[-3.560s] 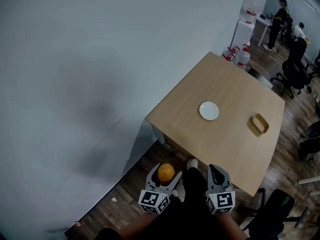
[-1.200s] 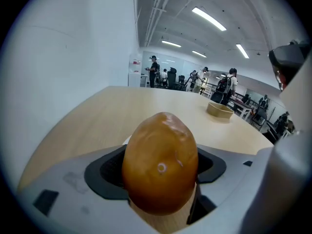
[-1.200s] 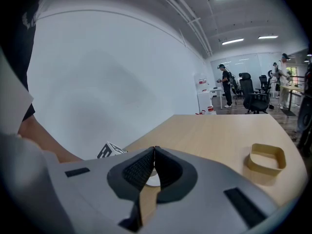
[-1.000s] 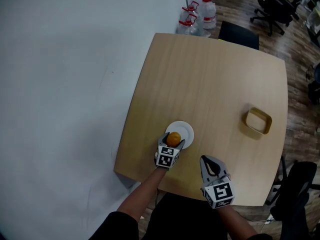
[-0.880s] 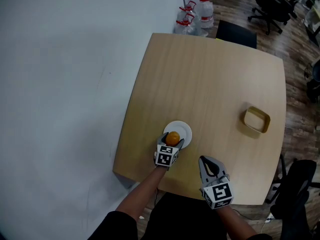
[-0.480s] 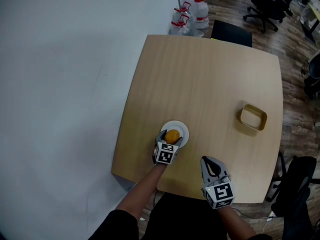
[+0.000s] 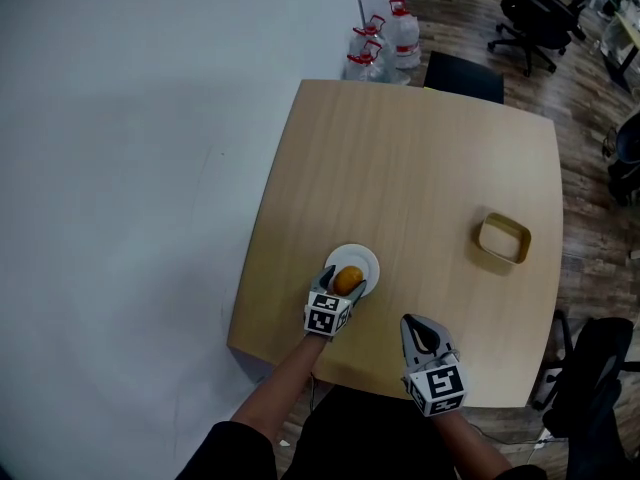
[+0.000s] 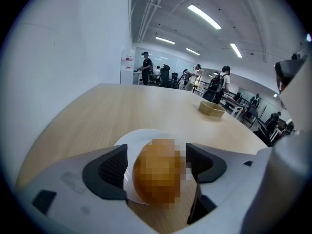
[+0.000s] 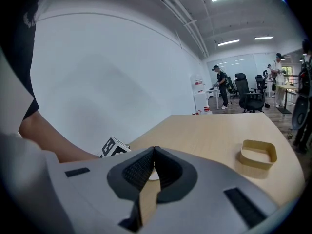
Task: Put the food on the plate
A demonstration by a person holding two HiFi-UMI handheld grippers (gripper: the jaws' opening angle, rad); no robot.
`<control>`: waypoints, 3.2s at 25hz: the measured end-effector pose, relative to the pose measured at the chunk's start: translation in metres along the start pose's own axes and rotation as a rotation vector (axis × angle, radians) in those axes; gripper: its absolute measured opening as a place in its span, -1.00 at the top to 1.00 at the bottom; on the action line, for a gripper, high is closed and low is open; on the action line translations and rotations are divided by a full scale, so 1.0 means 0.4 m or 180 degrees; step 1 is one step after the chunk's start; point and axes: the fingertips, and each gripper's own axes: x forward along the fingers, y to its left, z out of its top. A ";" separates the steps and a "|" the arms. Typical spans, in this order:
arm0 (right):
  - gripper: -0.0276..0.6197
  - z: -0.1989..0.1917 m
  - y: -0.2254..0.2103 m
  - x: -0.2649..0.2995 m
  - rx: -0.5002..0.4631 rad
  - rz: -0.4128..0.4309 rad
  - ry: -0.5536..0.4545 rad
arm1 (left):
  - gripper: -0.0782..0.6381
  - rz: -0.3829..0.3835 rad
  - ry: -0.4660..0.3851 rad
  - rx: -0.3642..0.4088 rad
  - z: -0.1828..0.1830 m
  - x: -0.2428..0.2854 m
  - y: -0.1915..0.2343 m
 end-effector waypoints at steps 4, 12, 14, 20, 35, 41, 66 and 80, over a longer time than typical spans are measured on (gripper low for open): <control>0.73 0.019 0.024 -0.005 -0.0063 0.0074 -0.0051 | -0.18 -0.0007 -0.0151 -0.0057 0.028 -0.043 -0.002; 0.73 0.040 0.064 -0.072 -0.0175 0.0058 -0.0196 | -0.18 0.0043 -0.0397 -0.0003 0.048 -0.194 -0.052; 0.73 0.032 0.081 -0.104 -0.0206 0.0062 -0.0225 | -0.18 -0.0005 -0.0448 0.0052 0.043 -0.243 -0.085; 0.73 -0.006 0.168 -0.186 -0.0259 0.0136 -0.0238 | -0.18 0.0023 -0.0722 0.0026 0.035 -0.432 -0.165; 0.73 -0.030 0.376 -0.483 -0.0451 0.0192 -0.0732 | -0.18 0.0252 -0.1887 -0.0868 -0.087 -0.943 -0.412; 0.73 -0.090 0.466 -0.564 -0.0550 0.0281 -0.0753 | -0.16 0.0268 -0.2006 -0.0870 -0.162 -1.065 -0.519; 0.73 -0.097 0.377 -0.713 -0.0644 -0.0048 -0.0756 | 0.70 0.0258 -0.2207 -0.0689 -0.068 -1.089 -0.680; 0.73 -0.111 0.337 -0.744 -0.0653 -0.0242 -0.0804 | 0.70 0.0259 -0.2323 -0.0596 -0.059 -1.087 -0.689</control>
